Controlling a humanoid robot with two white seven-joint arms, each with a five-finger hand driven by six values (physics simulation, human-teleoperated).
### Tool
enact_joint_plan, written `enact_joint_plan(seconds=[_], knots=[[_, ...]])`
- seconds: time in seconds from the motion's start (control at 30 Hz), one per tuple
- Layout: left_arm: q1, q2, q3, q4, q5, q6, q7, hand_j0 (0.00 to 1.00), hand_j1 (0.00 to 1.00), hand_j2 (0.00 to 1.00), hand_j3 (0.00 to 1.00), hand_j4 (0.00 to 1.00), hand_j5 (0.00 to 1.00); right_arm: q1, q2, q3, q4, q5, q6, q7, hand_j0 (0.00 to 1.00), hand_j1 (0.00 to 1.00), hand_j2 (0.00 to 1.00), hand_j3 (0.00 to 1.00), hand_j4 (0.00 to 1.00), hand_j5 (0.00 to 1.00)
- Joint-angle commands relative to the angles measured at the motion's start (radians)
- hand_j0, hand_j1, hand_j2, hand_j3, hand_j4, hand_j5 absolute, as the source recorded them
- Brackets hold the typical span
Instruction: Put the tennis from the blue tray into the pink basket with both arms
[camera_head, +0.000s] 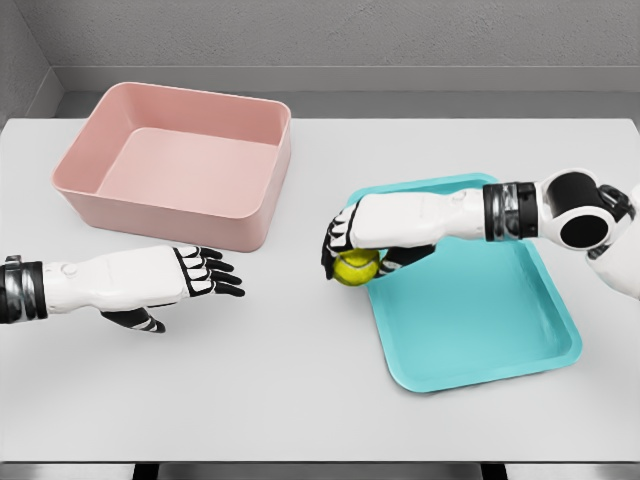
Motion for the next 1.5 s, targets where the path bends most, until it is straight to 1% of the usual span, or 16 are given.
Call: enact_joint_plan(seconds=[0.0, 0.23, 0.47, 0.63, 0.87, 1.2, 1.23, 1.37, 1.43, 1.47], knots=[[0.0, 0.001, 0.0, 0.0, 0.007, 0.001, 0.0, 1.0, 1.0, 1.0, 1.0, 1.0, 1.0, 0.0, 0.031, 0.017, 0.0, -0.007, 0.003, 0.008, 0.57, 0.57, 0.57, 0.57, 0.57, 0.57], [0.0, 0.001, 0.0, 0.0, 0.007, 0.001, 0.0, 1.0, 1.0, 1.0, 1.0, 1.0, 1.0, -0.008, 0.108, 0.06, 0.014, -0.003, 0.012, 0.009, 0.57, 0.57, 0.57, 0.57, 0.57, 0.57], [0.0, 0.005, 0.0, 0.0, 0.007, 0.001, 0.0, 1.0, 1.0, 1.0, 1.0, 1.0, 1.0, -0.008, 0.154, 0.101, 0.107, 0.002, 0.014, 0.008, 0.57, 0.57, 0.57, 0.57, 0.57, 0.57], [0.0, 0.007, 0.0, 0.0, 0.005, 0.001, 0.0, 1.0, 1.0, 1.0, 1.0, 1.0, 1.0, -0.015, 0.202, 0.126, 0.141, 0.005, 0.018, 0.008, 0.56, 0.56, 0.56, 0.56, 0.56, 0.56], [0.0, 0.007, 0.0, 0.0, 0.005, 0.001, 0.0, 1.0, 1.0, 1.0, 1.0, 1.0, 1.0, -0.021, 0.234, 0.143, 0.179, 0.007, 0.017, 0.008, 0.56, 0.56, 0.56, 0.56, 0.56, 0.56], [-0.002, 0.013, 0.005, 0.0, 0.005, 0.001, 0.0, 1.0, 1.0, 1.0, 1.0, 1.0, 1.0, -0.021, 0.241, 0.17, 0.198, 0.007, 0.012, 0.005, 0.57, 0.57, 0.57, 0.57, 0.57, 0.57], [0.0, 0.016, 0.005, 0.0, 0.005, 0.001, 0.0, 1.0, 1.0, 1.0, 1.0, 1.0, 1.0, -0.021, 0.241, 0.169, 0.198, 0.007, 0.012, 0.003, 0.58, 0.58, 0.58, 0.58, 0.58, 0.58], [-0.002, 0.024, 0.013, 0.0, 0.002, 0.001, 0.0, 1.0, 1.0, 1.0, 1.0, 1.0, 1.0, -0.021, 0.24, 0.169, 0.214, 0.007, 0.017, -0.005, 0.76, 0.76, 0.76, 0.76, 0.76, 0.76], [-0.002, 0.035, 0.014, 0.0, 0.004, 0.001, 0.0, 1.0, 1.0, 1.0, 1.0, 1.0, 1.0, -0.021, 0.24, 0.169, 0.219, 0.007, 0.018, -0.005, 0.82, 0.82, 0.82, 0.82, 0.82, 0.82], [-0.005, 0.036, 0.016, 0.001, 0.004, 0.001, 0.0, 1.0, 1.0, 1.0, 1.0, 1.0, 1.0, -0.021, 0.241, 0.169, 0.219, 0.005, 0.018, -0.006, 0.88, 0.88, 0.88, 0.88, 0.88, 0.88]])
